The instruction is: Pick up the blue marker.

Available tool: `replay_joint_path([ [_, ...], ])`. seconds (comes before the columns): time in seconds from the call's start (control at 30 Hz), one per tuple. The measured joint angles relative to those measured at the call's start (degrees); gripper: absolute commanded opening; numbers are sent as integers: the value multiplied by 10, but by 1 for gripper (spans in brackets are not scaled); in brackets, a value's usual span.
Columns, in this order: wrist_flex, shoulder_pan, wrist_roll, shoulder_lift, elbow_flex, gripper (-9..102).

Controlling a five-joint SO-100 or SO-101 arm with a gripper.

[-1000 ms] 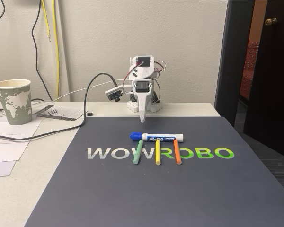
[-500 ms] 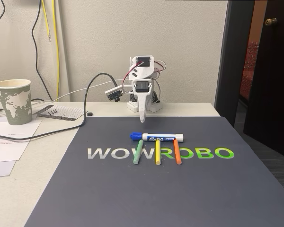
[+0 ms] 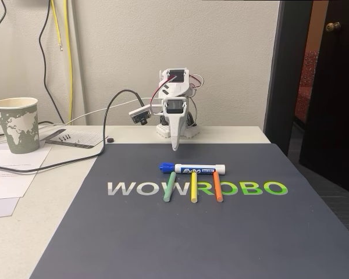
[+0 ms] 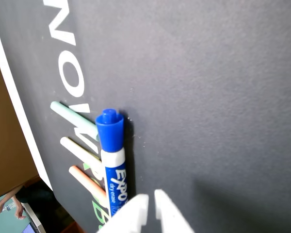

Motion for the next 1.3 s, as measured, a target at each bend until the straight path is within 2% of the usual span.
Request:
replay_joint_path([
  [0.7,-27,-15,16,-3,-1,0],
  [0.8,-42,-20,23,-51,-30,0],
  [0.97,-47,-25,55,-238,-138,0],
  [1.3,-68,-47,91,-316,-172,0],
])
